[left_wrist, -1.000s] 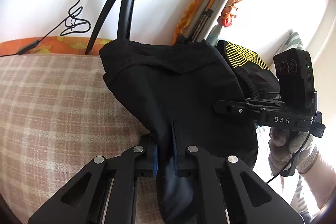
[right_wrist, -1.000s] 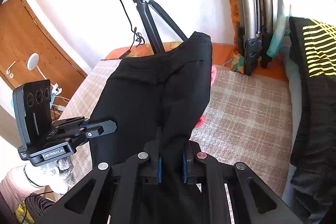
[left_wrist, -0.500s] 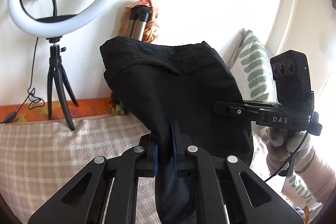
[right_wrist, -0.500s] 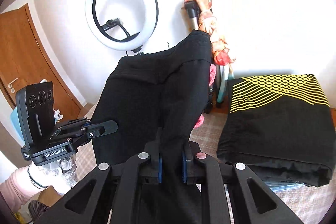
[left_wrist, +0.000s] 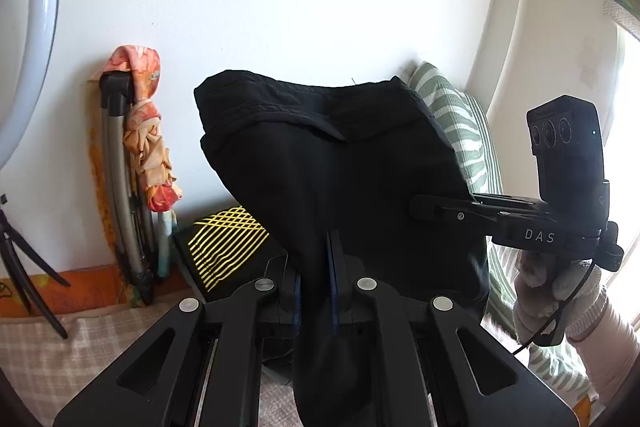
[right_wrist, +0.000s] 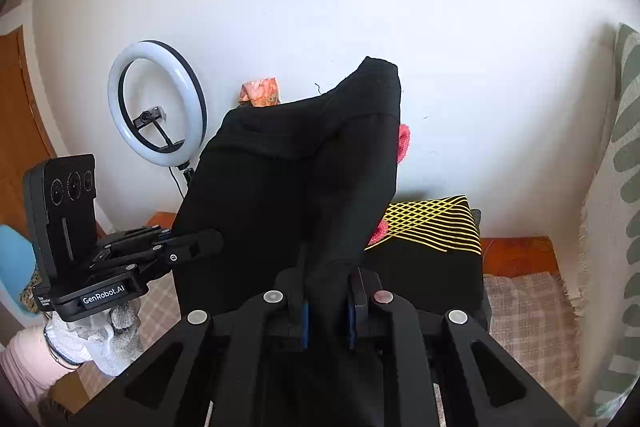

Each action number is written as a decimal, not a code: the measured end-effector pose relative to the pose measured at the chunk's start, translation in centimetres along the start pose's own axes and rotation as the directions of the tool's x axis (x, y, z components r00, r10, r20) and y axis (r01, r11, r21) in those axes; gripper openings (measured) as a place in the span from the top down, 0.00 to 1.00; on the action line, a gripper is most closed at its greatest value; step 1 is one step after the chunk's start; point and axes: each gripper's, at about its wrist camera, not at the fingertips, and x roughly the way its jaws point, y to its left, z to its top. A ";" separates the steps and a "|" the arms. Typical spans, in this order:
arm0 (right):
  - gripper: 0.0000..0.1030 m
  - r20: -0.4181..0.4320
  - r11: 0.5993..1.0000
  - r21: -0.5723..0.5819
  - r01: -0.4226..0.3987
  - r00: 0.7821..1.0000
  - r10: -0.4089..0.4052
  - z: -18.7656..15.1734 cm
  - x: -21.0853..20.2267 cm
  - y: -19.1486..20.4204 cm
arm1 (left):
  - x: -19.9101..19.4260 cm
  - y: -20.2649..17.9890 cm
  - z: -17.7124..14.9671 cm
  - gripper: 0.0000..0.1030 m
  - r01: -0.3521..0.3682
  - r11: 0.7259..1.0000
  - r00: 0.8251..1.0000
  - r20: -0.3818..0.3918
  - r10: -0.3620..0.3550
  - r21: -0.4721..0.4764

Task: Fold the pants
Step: 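Lift the folded trousers with both tools and carry them onto the clothes stack, then lower the trousers onto the stack and open both tools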

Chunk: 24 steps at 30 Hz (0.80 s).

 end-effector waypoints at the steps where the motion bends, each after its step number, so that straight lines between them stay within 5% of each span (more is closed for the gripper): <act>1: 0.89 0.000 1.000 0.003 0.006 1.000 -0.006 0.3 0.1 -0.7 | 0.6 -0.2 0.3 0.92 -0.005 1.000 1.000 -0.002 0.005 0.007; 13: 0.87 -0.068 0.995 0.034 0.093 0.994 -0.090 2.1 6.4 -6.5 | 8.8 1.2 1.2 0.90 -0.133 0.991 0.988 -0.074 0.134 0.013; 17: 0.71 -0.085 0.976 0.017 0.216 0.973 -0.214 1.7 8.2 -7.3 | 10.7 1.6 1.1 0.77 -0.245 0.969 0.961 -0.120 0.248 0.043; 20: 0.54 -0.069 0.963 0.032 0.269 0.962 -0.266 1.6 7.7 -7.7 | 10.0 1.8 1.4 0.60 -0.254 0.967 0.962 -0.094 0.256 0.032; 24: 0.39 -0.040 0.956 0.035 0.290 0.957 -0.289 1.6 6.4 -7.7 | 8.9 1.7 1.9 0.54 -0.254 0.967 0.964 -0.072 0.256 0.033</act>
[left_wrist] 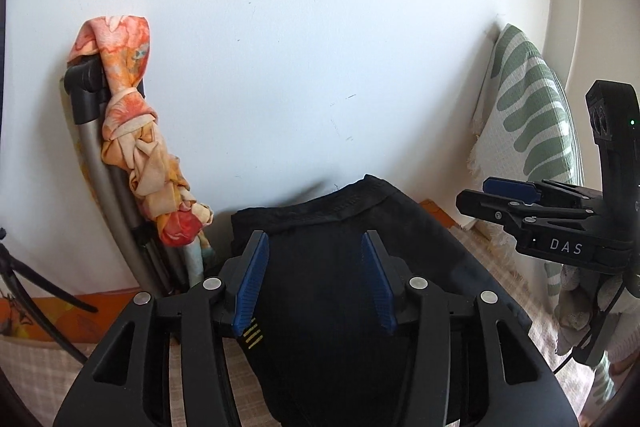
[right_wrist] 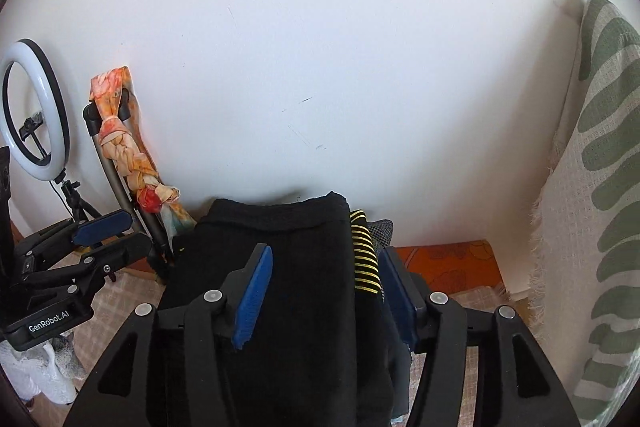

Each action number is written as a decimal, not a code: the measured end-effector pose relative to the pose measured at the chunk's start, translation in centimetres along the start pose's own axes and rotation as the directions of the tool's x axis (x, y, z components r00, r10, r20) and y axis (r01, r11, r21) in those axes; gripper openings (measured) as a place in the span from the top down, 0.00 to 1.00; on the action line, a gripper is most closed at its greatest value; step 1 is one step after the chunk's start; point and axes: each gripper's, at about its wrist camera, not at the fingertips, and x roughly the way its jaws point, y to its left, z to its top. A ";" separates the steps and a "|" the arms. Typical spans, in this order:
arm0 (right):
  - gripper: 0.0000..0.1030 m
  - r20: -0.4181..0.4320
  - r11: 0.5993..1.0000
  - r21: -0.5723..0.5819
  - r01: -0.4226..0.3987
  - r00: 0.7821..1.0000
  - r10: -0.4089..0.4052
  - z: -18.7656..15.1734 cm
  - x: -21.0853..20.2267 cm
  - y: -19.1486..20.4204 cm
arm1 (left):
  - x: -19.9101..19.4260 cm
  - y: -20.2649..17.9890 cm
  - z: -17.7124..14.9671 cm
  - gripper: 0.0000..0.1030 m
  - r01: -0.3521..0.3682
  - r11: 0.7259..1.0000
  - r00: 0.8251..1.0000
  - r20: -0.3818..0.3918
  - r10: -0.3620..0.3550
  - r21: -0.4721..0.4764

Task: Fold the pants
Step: 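Lower the trousers onto the stack and open both tools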

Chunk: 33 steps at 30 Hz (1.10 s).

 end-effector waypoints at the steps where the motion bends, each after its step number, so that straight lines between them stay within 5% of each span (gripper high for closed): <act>1: 0.38 0.007 1.000 -0.002 0.005 1.000 -0.005 0.1 -0.5 -0.1 | -0.2 0.0 0.1 0.54 0.003 1.000 1.000 0.003 -0.003 0.004; 16: 0.31 0.120 1.000 -0.005 0.017 0.993 -0.017 -3.3 -9.8 3.9 | -10.0 -0.9 -1.5 0.42 0.036 0.999 0.998 0.052 -0.037 0.019; 21: 0.15 0.185 0.999 -0.020 0.037 0.982 -0.033 -6.1 -13.7 6.8 | -13.7 -1.1 -3.9 0.39 0.048 0.999 0.998 0.048 -0.049 0.020; 26: 0.00 0.216 0.999 -0.031 0.012 0.976 -0.005 -9.0 -17.4 9.7 | -17.7 -1.3 -6.6 0.22 0.028 0.998 0.997 0.066 -0.031 0.050; 33: 0.00 0.237 0.993 -0.093 0.070 0.970 -0.046 -13.5 -21.0 14.3 | -22.9 -1.2 -10.9 0.20 -0.035 0.998 0.997 0.074 0.031 0.053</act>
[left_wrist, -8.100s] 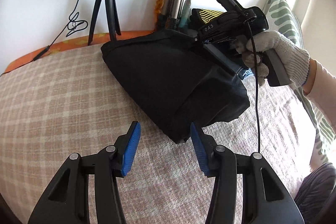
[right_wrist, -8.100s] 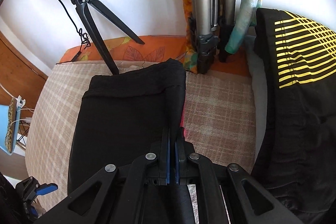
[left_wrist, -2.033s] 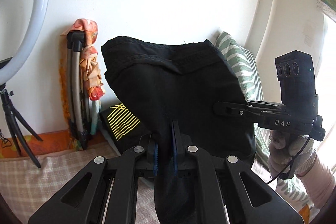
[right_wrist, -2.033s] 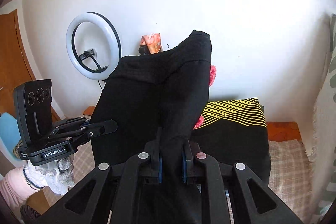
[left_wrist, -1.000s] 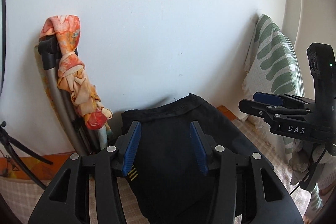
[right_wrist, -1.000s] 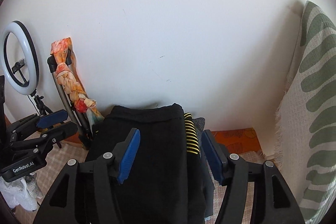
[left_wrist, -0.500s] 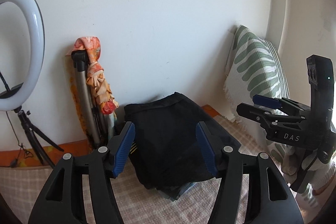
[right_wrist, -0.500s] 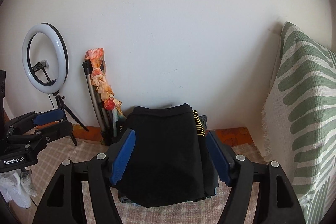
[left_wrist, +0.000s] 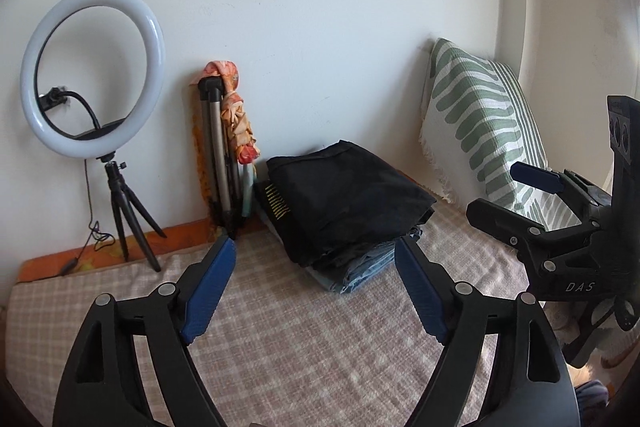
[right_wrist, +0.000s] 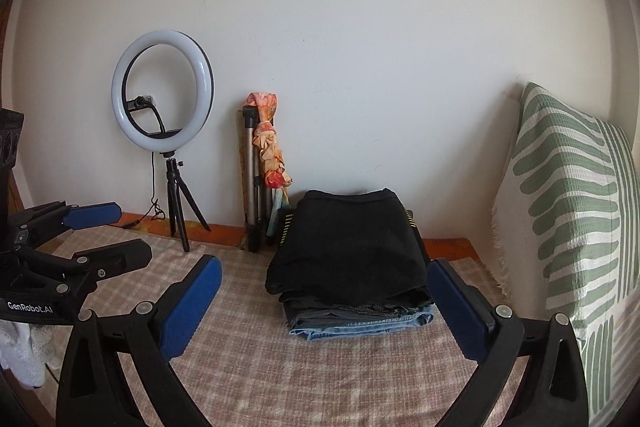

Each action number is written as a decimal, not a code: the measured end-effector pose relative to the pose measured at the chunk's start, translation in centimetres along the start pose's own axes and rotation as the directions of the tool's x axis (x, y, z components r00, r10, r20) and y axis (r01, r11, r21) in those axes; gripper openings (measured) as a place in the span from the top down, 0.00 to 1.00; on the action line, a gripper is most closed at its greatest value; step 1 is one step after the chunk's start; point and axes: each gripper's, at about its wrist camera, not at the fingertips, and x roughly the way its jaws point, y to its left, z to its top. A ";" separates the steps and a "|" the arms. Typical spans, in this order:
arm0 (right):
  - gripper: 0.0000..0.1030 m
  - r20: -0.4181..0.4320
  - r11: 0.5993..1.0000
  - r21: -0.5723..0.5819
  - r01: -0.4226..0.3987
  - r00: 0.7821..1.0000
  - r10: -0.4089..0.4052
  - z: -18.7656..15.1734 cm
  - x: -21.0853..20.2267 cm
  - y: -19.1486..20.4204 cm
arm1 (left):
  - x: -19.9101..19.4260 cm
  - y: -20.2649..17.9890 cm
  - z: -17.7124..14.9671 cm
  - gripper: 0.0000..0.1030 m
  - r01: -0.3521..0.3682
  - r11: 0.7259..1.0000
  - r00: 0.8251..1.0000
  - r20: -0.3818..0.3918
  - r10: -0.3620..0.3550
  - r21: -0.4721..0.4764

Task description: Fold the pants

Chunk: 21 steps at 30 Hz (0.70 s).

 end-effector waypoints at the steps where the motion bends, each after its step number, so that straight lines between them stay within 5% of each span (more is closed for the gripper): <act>1: 0.00 0.002 1.000 -0.005 0.008 1.000 -0.008 -0.5 -0.6 0.6 | -0.9 -0.1 -0.7 0.19 -0.005 1.000 1.000 0.009 0.005 0.004; 11: 0.00 0.017 1.000 0.009 -0.009 1.000 0.008 -4.5 -2.9 4.1 | -5.8 0.5 -7.1 0.17 -0.064 0.997 0.998 0.000 0.064 -0.048; 21: 0.00 -0.016 0.997 0.069 -0.032 0.999 0.034 -7.2 -1.9 5.1 | -5.2 2.0 -10.4 0.17 -0.114 0.988 0.992 -0.063 0.108 -0.100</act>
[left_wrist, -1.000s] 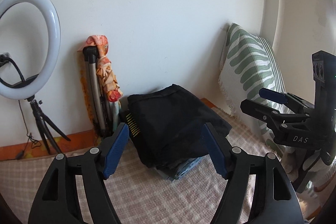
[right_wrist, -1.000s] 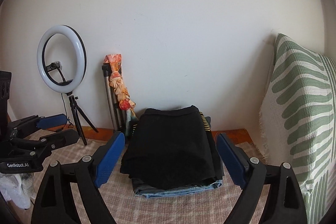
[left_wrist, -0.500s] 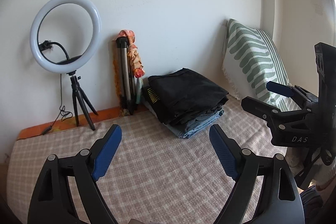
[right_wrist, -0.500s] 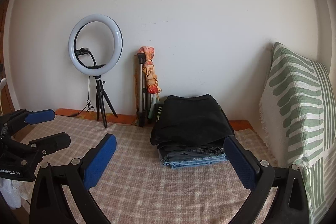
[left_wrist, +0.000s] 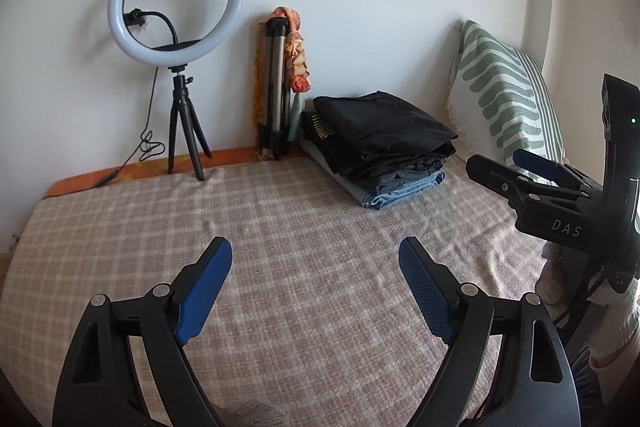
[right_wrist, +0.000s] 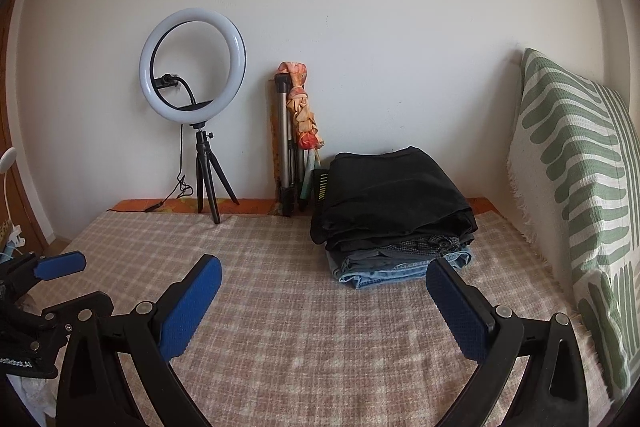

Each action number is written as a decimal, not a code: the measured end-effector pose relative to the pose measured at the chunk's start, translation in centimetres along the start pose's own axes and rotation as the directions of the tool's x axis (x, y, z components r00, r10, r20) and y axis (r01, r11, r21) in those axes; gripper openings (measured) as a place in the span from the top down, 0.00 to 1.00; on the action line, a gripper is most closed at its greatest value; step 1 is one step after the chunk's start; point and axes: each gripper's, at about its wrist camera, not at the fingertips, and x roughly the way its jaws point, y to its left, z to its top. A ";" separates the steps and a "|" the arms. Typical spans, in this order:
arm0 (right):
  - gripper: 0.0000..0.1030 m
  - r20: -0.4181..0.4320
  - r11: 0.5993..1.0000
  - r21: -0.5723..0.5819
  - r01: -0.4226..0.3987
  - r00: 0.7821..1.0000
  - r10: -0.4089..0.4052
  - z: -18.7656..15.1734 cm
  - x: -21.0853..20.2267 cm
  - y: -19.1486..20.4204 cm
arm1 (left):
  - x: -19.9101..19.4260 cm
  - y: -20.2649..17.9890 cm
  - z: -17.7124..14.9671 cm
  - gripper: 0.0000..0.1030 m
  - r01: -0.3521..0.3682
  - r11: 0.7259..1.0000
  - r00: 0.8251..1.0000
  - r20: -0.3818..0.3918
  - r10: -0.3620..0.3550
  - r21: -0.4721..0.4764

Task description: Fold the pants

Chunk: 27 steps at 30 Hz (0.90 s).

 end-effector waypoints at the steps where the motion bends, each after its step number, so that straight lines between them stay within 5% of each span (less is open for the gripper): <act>1: 0.00 -0.006 1.000 0.003 -0.007 1.000 0.007 -0.2 0.2 0.0 | 0.0 0.1 -0.1 0.17 -0.013 1.000 1.000 0.004 0.013 0.003; 27: 0.00 -0.048 0.999 -0.049 -0.005 0.999 0.003 -2.0 0.9 1.4 | -0.2 0.3 -2.3 0.17 -0.041 0.999 0.999 -0.029 0.042 0.028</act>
